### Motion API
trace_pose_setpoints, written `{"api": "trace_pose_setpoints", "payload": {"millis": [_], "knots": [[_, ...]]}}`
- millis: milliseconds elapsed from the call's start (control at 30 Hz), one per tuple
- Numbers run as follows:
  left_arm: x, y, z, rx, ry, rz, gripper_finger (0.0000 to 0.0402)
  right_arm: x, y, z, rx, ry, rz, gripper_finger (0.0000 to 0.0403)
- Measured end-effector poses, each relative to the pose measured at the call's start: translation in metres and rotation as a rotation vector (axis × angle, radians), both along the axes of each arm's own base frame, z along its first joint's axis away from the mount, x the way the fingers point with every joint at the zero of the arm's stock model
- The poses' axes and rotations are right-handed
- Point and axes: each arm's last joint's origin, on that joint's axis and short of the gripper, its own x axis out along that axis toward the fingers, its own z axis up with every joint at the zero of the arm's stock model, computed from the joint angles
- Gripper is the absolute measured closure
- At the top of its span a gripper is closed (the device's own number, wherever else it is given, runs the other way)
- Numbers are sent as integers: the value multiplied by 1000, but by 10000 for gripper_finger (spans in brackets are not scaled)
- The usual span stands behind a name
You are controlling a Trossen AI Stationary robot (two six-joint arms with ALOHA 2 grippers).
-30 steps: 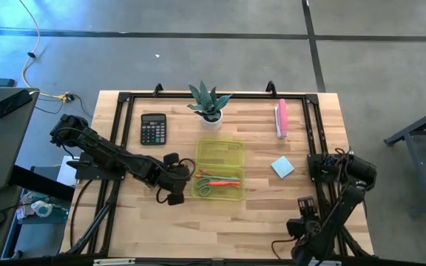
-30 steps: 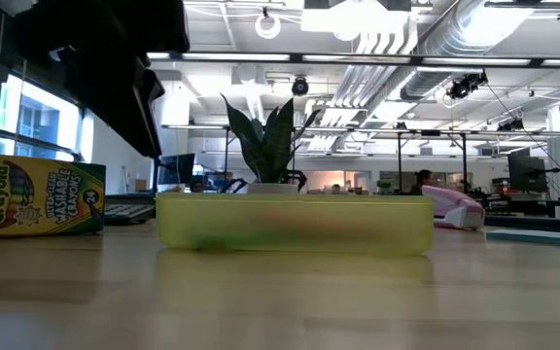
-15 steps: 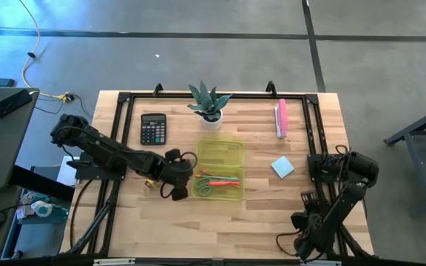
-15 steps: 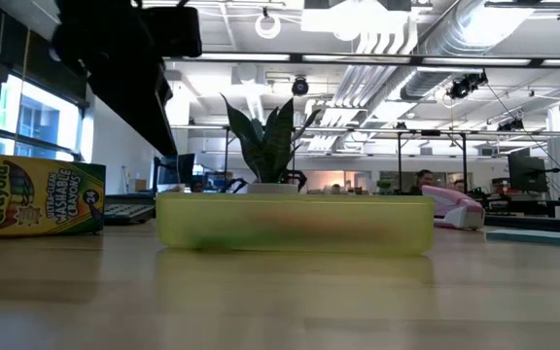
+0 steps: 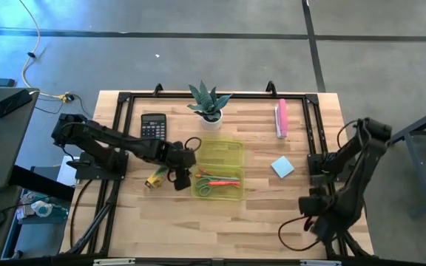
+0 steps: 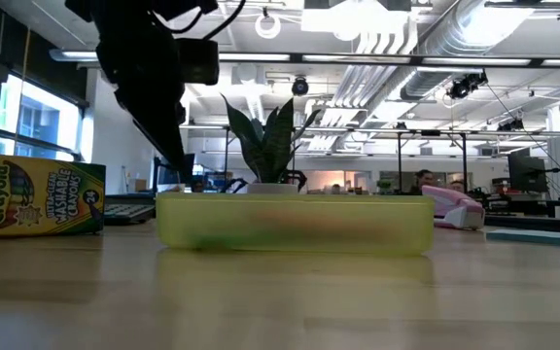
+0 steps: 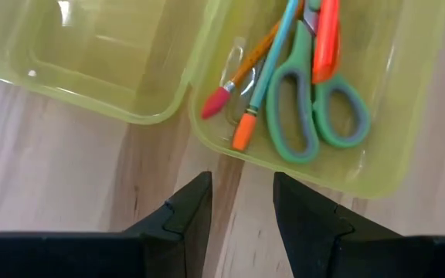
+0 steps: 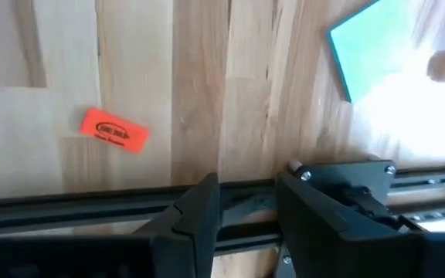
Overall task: Pack school essentials
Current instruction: Put the eraser into the yellow box
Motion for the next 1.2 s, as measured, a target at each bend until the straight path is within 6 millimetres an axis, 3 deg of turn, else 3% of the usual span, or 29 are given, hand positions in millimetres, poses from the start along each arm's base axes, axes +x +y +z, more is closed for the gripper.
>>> {"api": "trace_pose_setpoints", "payload": {"millis": [233,633,800,1000,1200], "knots": [[2,9,1,-1,-26,34,275,-9,-17,-16,142,-67,15,285],[15,11,9,-6,-185,45,275,-6,-4,-73,325,-119,275,240],[15,11,9,-9,-185,54,275,-16,-4,-80,342,-47,328,218],[15,11,9,-13,-188,73,275,-25,7,-80,356,-106,417,217],[16,11,10,-18,-199,83,275,-28,20,-99,326,-70,492,217]]}}
